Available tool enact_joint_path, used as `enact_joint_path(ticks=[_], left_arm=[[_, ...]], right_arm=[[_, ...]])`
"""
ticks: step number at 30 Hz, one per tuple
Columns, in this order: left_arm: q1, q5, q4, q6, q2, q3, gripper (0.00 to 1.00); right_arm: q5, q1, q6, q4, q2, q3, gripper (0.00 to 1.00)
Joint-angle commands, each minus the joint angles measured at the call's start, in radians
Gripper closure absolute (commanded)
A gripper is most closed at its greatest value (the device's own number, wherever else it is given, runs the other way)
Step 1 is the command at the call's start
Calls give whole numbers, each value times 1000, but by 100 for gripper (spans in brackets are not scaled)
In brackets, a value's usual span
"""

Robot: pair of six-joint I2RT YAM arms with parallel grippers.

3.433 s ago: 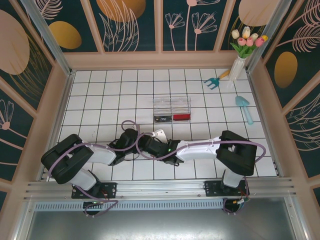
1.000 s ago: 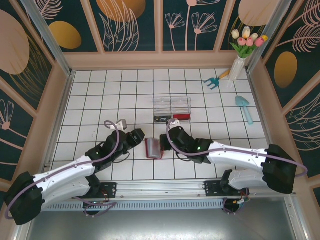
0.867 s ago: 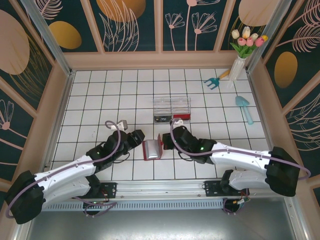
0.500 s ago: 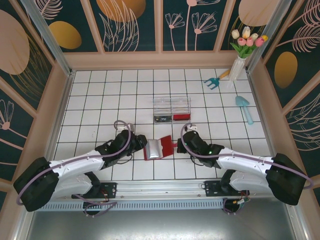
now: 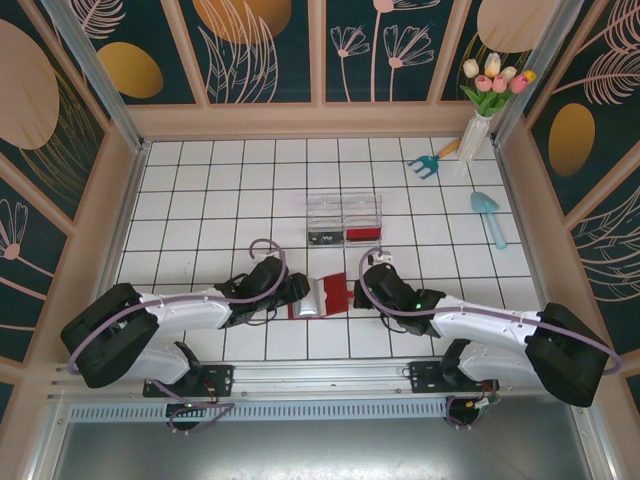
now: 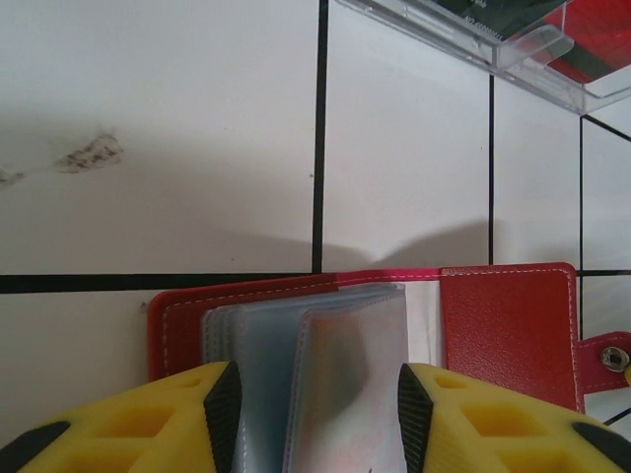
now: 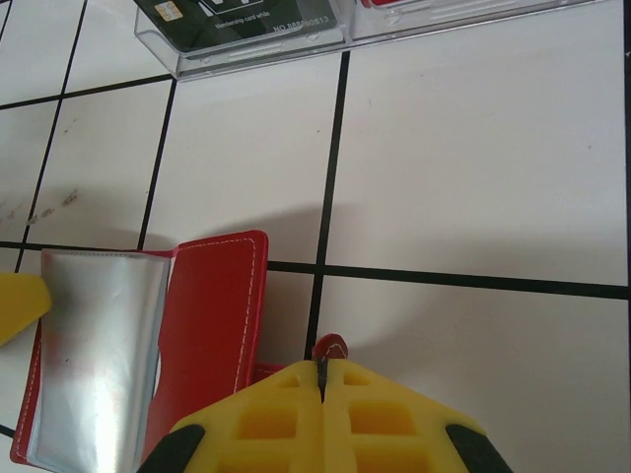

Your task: Take the credit cards out of the card holder

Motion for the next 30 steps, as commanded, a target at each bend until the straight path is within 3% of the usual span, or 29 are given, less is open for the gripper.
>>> enact_joint_path(ticks=[1, 13, 18, 23, 26, 28, 30], left_arm=[[-12, 31, 44, 19, 21, 30, 57], [-43, 149, 198, 13, 79, 98, 57], [-64, 181, 244, 8, 144, 147, 57], [-92, 214, 329, -33, 225, 160, 58], [-111, 219, 336, -37, 273, 182, 60], [-116, 214, 321, -49, 290, 191, 76], [-116, 183, 328, -69, 271, 155, 78]], right_arm=[[-19, 6, 11, 46, 10, -1, 100], [-6, 7, 40, 58, -15, -40, 100], [41, 6, 53, -3, -77, -40, 68], [71, 2, 62, -83, -183, -37, 58], [71, -1, 45, -123, -243, -28, 57], [66, -3, 34, -128, -269, -27, 67], [25, -5, 31, -97, -276, -32, 74]])
